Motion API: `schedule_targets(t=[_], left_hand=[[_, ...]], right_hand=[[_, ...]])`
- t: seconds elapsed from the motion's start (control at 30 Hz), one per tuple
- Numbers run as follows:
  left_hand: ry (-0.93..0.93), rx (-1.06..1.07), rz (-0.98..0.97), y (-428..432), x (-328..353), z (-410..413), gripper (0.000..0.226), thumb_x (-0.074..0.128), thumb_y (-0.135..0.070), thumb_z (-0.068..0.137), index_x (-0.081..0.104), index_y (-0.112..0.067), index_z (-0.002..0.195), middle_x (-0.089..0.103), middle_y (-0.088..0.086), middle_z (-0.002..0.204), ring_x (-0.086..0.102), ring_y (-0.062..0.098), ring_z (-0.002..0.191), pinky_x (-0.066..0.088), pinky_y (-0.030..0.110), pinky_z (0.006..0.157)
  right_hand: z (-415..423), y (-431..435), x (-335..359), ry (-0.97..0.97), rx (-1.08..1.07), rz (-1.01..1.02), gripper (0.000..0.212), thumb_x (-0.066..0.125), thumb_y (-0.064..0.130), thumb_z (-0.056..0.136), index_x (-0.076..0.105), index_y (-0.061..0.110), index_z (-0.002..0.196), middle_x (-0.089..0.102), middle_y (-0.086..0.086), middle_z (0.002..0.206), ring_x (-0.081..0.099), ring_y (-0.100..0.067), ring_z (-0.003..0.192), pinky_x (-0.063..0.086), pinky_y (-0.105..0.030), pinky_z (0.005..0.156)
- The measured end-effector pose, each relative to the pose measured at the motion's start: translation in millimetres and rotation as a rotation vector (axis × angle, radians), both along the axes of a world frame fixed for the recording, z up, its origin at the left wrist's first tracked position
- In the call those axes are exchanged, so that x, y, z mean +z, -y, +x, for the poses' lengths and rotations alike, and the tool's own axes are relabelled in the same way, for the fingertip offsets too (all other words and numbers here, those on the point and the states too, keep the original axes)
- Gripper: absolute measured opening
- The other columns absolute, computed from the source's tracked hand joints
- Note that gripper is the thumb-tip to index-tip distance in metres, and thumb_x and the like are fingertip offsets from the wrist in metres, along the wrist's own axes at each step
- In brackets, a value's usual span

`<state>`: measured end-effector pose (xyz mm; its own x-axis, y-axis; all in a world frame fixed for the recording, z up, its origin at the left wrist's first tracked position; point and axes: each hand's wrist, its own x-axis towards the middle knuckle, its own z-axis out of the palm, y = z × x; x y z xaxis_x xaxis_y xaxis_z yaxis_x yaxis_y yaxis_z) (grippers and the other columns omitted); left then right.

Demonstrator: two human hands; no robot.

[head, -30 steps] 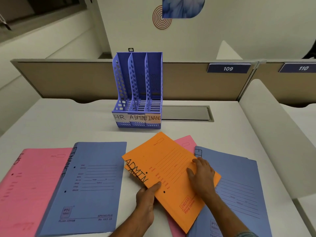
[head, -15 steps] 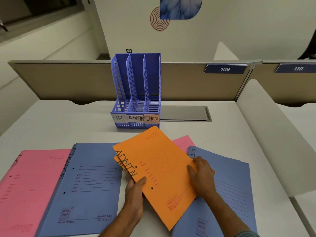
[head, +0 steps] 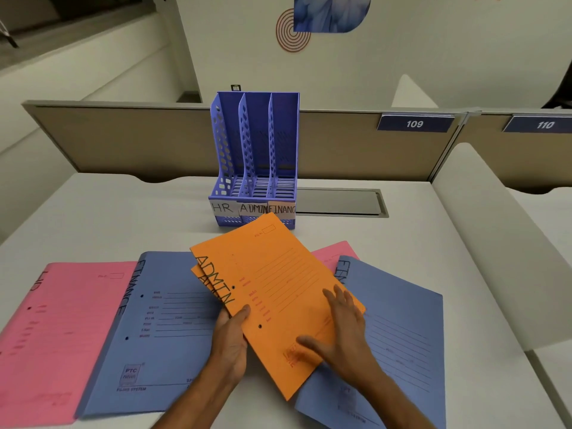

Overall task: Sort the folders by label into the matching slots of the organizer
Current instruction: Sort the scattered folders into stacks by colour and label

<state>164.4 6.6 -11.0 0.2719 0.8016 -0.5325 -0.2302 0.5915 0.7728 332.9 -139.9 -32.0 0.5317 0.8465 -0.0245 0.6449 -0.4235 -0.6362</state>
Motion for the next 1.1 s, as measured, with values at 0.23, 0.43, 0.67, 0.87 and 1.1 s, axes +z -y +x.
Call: schedule_targets(t=[0.23,0.43,0.67,0.87,1.1], left_hand=[[-0.021,0.015,0.017,-8,0,-10,0.028,0.053,-0.005,0.099,0.060,-0.016,0.123,0.070,0.007,0.114,0.067,0.024,0.103,0.053,0.038,0.080],[-0.025,0.072,0.043,-14,3,-20,0.031,0.053,-0.005,0.099,0.060,-0.014,0.128,0.069,0.009,0.117,0.067,0.022,0.100,0.054,0.037,0.080],[-0.014,0.112,0.055,-26,10,-41,0.030,0.052,-0.008,0.100,0.061,-0.016,0.127,0.069,0.008,0.117,0.066,0.026,0.105,0.054,0.043,0.086],[-0.035,0.162,0.026,-49,14,-69,0.026,0.054,-0.011,0.099,0.060,-0.014,0.125,0.068,0.012,0.118,0.067,0.026,0.100,0.054,0.047,0.085],[-0.026,0.104,-0.055,-66,14,-100,0.013,0.059,-0.016,0.097,0.068,-0.022,0.104,0.075,0.006,0.099,0.070,0.024,0.090,0.056,0.044,0.071]], right_hand=[[-35,35,-13,0.074,0.105,-0.158,0.121,0.048,0.090,0.065,-0.015,0.034,0.151,-0.025,0.006,0.160,-0.028,-0.015,0.146,-0.009,-0.049,0.121],[-55,35,-21,0.090,0.025,-0.238,0.124,0.044,0.088,0.065,-0.027,0.028,0.147,-0.031,0.001,0.157,-0.030,-0.022,0.145,-0.014,-0.047,0.120],[-71,30,-27,0.122,0.013,-0.331,0.128,0.058,0.072,0.071,-0.039,0.026,0.142,-0.038,-0.002,0.155,-0.037,-0.024,0.142,-0.019,-0.048,0.117],[-70,34,-21,0.135,-0.038,-0.409,0.113,0.059,0.043,0.084,-0.034,0.021,0.144,-0.032,-0.008,0.157,-0.033,-0.027,0.143,-0.014,-0.051,0.119],[-60,45,-14,0.096,-0.124,-0.439,0.095,0.055,0.038,0.089,-0.014,0.023,0.153,-0.024,-0.008,0.161,-0.024,-0.031,0.147,-0.008,-0.051,0.121]])
